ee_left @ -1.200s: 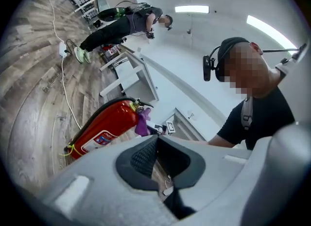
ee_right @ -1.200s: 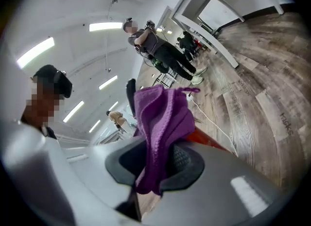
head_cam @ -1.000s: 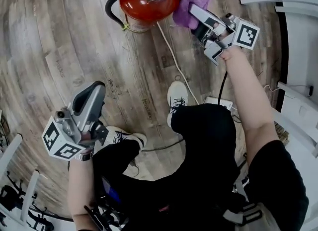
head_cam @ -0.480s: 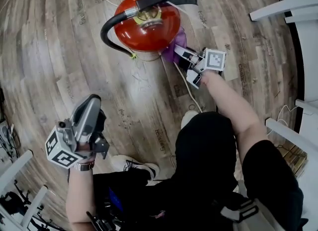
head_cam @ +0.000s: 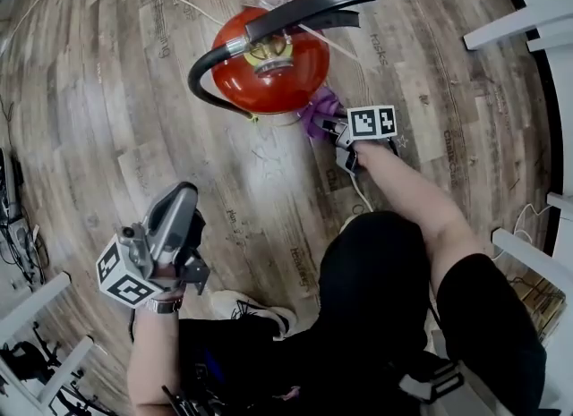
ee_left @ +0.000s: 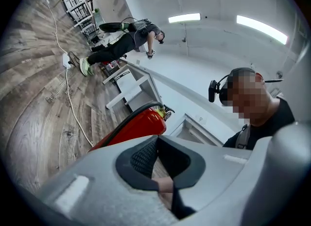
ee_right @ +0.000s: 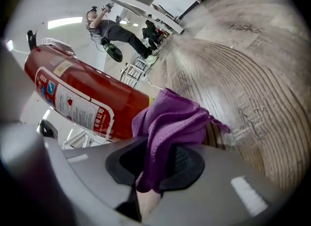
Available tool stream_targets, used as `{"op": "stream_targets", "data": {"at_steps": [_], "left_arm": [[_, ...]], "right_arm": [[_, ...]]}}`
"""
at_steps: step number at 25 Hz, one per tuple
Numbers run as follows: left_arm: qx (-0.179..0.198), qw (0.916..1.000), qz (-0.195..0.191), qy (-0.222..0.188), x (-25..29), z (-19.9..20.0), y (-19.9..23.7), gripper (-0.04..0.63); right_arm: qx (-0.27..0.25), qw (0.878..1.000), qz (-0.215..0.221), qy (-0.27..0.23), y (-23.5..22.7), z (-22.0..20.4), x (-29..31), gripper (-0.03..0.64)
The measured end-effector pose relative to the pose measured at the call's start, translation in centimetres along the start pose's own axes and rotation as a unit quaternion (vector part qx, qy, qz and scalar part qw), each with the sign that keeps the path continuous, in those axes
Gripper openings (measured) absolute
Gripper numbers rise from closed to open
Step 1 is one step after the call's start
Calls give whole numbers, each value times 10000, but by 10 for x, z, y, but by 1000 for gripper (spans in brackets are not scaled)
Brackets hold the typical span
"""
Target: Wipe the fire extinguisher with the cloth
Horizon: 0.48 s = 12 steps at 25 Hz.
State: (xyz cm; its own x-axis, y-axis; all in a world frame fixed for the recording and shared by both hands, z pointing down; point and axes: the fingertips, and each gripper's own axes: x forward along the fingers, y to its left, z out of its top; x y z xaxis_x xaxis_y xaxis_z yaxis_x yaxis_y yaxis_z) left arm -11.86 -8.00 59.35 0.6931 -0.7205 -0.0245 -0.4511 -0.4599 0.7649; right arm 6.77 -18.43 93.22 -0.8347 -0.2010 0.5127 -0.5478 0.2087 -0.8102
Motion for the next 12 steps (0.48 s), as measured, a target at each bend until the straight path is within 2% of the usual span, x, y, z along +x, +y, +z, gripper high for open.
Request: {"op": "stream_targets", "data": {"at_steps": [3,7,10,12], "left_arm": [[-7,9999,-91,89,2,-2,-1,-3],[41,9992,-304,241,11,-3,-6,-3],[41,9984,-451,324,17,-5,-13,-3],[11,9980,-522,358,21,-6,-16,-3]], "right_arm": [[-133,9997,181,-56,20,4,-13,72],[-472,9950,699,-543,76,31,-46,72],[-744,9857,1182,-941,129,52,-83,72],[-1065,9741,1604,-1190,175,65,-112,72]]}}
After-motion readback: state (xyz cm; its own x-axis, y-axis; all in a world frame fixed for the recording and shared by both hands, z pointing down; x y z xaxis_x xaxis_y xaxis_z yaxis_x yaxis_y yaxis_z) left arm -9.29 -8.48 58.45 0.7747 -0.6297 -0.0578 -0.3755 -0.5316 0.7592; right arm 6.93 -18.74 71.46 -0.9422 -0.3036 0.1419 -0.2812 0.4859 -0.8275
